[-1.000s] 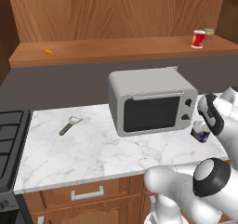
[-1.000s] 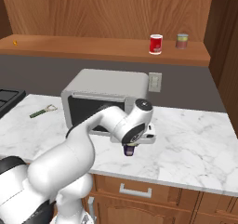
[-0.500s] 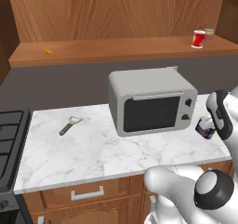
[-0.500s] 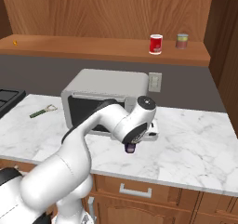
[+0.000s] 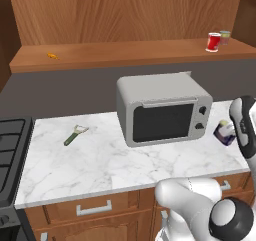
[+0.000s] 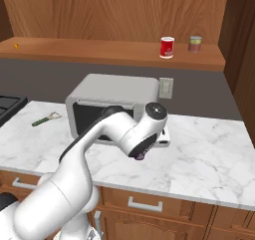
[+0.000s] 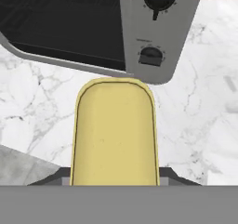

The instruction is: Pick the cans from the counter and place them in their designated side in the cabinet.

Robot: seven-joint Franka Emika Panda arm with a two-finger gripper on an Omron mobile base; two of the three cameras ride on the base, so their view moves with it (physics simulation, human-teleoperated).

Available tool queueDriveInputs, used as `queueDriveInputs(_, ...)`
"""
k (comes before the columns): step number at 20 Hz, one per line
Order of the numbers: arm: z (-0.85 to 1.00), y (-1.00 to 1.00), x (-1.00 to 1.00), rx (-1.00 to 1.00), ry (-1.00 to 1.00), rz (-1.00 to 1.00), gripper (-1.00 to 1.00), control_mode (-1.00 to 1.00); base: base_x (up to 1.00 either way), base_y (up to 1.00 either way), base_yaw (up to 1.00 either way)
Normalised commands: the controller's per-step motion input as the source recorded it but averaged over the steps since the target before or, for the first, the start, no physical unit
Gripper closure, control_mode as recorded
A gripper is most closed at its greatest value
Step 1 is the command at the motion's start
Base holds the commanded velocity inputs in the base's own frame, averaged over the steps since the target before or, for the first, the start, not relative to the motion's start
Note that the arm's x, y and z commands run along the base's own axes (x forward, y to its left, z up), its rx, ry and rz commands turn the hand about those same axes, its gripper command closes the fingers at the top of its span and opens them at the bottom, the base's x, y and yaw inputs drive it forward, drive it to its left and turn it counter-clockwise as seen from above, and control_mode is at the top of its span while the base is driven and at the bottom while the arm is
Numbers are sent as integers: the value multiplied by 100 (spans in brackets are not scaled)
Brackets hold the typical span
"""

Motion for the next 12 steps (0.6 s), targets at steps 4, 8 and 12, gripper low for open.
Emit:
queueDriveInputs(4,30,0,-13,0,-11,0,100,-100,0,0,0)
queueDriveInputs(8,30,0,-7,0,-11,0,100,-100,0,0,0)
queueDriveInputs(12,24,0,-6,0,-16,0,100,-100,0,0,0)
